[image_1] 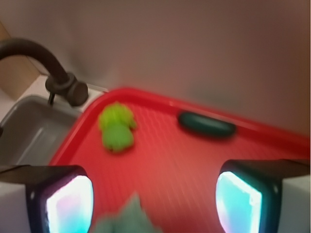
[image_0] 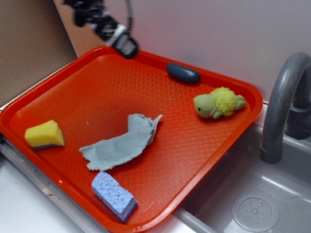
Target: Grab the green animal.
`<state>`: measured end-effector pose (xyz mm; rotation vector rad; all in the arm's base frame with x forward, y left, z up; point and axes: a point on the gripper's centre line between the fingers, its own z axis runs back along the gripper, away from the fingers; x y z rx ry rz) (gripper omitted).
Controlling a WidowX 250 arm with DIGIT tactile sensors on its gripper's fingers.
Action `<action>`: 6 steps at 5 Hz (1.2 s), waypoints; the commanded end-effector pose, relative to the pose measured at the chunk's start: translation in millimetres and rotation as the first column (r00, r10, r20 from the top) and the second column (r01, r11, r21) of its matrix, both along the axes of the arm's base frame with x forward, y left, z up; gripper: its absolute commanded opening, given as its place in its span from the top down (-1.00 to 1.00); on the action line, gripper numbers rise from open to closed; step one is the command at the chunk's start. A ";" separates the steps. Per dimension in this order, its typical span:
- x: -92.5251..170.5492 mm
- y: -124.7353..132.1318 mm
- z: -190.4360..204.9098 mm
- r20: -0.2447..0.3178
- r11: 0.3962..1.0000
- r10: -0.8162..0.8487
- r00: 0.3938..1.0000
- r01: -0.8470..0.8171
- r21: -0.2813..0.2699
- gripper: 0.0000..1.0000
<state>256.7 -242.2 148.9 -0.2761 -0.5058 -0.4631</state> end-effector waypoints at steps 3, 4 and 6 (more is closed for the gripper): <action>14.8 -104.9 -69.3 -0.081 0.959 -0.225 0.971 0.236 0.155 -1.00; 25.6 -94.6 -81.0 -0.108 0.966 -0.176 0.978 0.193 0.173 -1.00; 31.3 -96.1 -97.4 -0.128 0.968 -0.139 0.982 0.162 0.190 1.00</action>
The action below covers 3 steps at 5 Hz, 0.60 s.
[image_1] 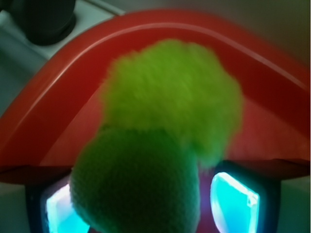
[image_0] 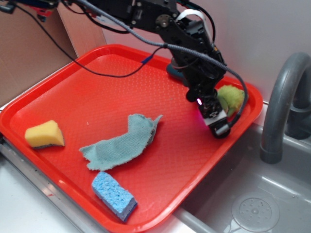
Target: Grab the green animal.
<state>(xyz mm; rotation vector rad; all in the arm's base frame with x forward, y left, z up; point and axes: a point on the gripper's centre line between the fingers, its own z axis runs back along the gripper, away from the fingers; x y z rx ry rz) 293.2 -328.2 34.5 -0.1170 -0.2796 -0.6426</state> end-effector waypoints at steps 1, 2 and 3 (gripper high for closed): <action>-7.4 -11.6 17.5 0.041 0.999 0.025 0.999 -0.024 -0.046 1.00; -13.7 -2.7 28.6 0.041 0.996 0.074 0.996 -0.072 -0.049 1.00; -39.6 26.0 74.5 -0.058 0.979 0.205 0.977 -0.206 -0.009 1.00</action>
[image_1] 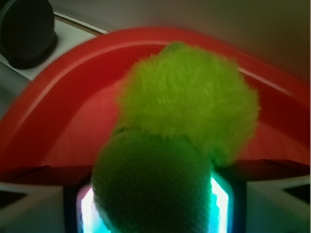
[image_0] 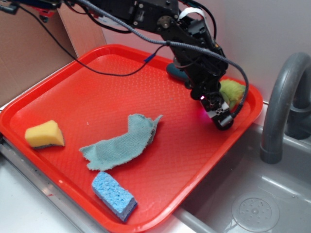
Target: Grab the green animal.
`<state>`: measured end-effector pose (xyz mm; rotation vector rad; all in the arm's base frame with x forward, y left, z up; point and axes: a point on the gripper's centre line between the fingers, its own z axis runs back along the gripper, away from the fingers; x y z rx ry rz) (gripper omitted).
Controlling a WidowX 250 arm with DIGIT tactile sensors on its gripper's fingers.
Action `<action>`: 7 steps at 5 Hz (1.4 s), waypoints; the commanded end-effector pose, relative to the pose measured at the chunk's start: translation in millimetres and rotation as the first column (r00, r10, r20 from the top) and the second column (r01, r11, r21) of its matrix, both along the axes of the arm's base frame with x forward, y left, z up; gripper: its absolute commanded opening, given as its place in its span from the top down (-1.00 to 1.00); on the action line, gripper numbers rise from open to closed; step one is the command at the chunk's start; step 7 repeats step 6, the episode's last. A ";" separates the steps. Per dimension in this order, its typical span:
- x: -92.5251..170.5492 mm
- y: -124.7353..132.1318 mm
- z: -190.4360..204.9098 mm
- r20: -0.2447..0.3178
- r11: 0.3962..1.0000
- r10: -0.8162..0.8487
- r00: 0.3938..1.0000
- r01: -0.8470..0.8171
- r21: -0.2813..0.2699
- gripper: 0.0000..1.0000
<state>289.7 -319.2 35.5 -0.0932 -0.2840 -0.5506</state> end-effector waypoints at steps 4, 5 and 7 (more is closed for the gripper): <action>-130.0 175.2 199.4 -0.050 0.773 0.635 0.771 -0.634 0.027 1.00; -141.2 192.4 202.0 -0.052 0.731 0.682 0.730 -0.682 0.015 1.00; -139.8 193.9 198.7 -0.060 0.713 0.701 0.711 -0.699 0.048 1.00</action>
